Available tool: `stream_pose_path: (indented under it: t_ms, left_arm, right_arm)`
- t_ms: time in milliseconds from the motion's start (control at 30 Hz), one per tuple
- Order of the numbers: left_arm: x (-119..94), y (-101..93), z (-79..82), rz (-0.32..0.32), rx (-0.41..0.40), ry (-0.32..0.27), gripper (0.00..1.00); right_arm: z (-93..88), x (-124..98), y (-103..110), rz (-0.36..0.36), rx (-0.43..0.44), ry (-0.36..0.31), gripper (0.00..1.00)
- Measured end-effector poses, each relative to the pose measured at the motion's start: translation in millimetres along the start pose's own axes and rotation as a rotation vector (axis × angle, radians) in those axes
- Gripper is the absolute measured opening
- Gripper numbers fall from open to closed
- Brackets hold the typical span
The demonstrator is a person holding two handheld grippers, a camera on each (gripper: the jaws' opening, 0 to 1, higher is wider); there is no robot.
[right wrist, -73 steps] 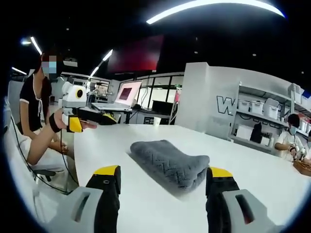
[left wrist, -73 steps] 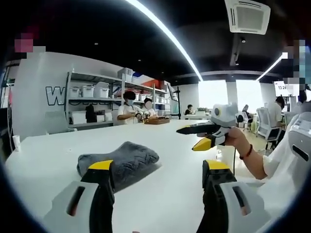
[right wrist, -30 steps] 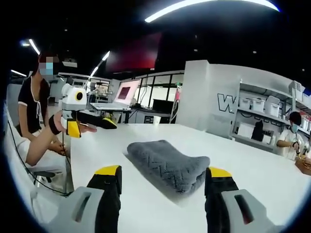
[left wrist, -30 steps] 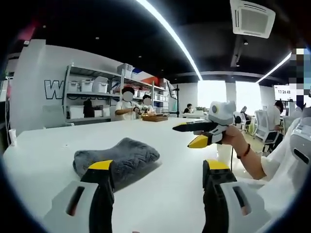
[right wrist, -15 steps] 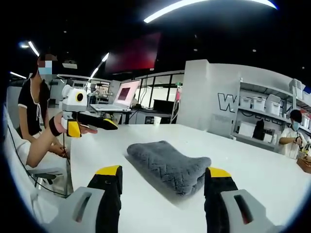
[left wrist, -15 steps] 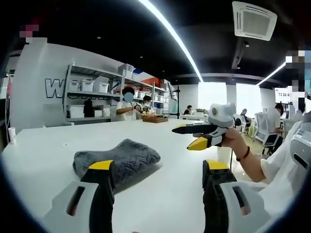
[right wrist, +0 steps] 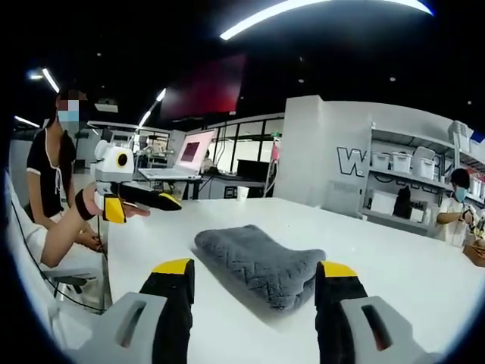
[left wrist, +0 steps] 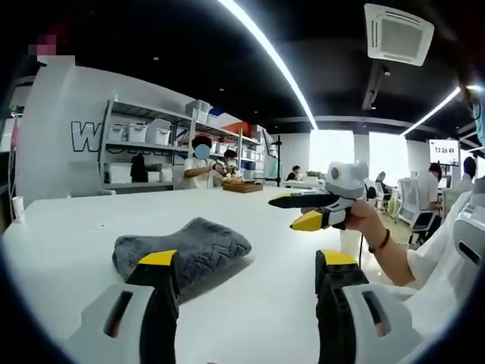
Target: Open the folded towel by lifting each exposed corner and separating the folded layers until the towel lies flat within the target outline without major curled edges
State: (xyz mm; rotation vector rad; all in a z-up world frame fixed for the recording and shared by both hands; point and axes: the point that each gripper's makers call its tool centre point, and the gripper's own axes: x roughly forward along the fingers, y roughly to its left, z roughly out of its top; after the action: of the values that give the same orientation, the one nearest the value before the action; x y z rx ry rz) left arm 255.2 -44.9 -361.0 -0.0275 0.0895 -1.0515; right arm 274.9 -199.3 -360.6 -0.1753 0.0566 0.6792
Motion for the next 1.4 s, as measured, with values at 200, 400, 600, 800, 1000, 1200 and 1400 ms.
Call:
stream_pose_path:
  t_ms: [200,400,600,800,1000,1200,1400]
  left_arm:
    - [3,2.6,5.8,0.007,0.036,-0.018,0.71]
    - [5,5.0,6.1,0.003,0.019,-0.018,0.71]
    - [2,12.0,9.5,0.009,0.002,-0.038,0.72]
    - [2,16.2,6.0,0.012,0.011,-0.016,0.71]
    - [5,22.3,3.4,0.027,-0.005,-0.010,0.72]
    - [7,26.4,0.7,0.036,0.001,-0.003,0.72]
    - [10,31.3,2.1,0.053,0.011,-0.013,0.71]
  right_arm:
    - [1.5,3,-1,0.006,0.002,-0.002,0.62]
    - [2.1,6,-4,-0.003,-0.001,-0.001,0.62]
    - [2.7,11,-6,-0.005,-0.012,0.012,0.62]
    - [0.7,14,-8,-0.005,-0.005,0.021,0.62]
    - [-2.0,18,-10,-0.001,-0.003,0.035,0.61]
    - [-2.7,18,-16,-0.010,0.005,0.037,0.61]
    - [-5.8,18,-23,-0.022,0.016,0.040,0.61]
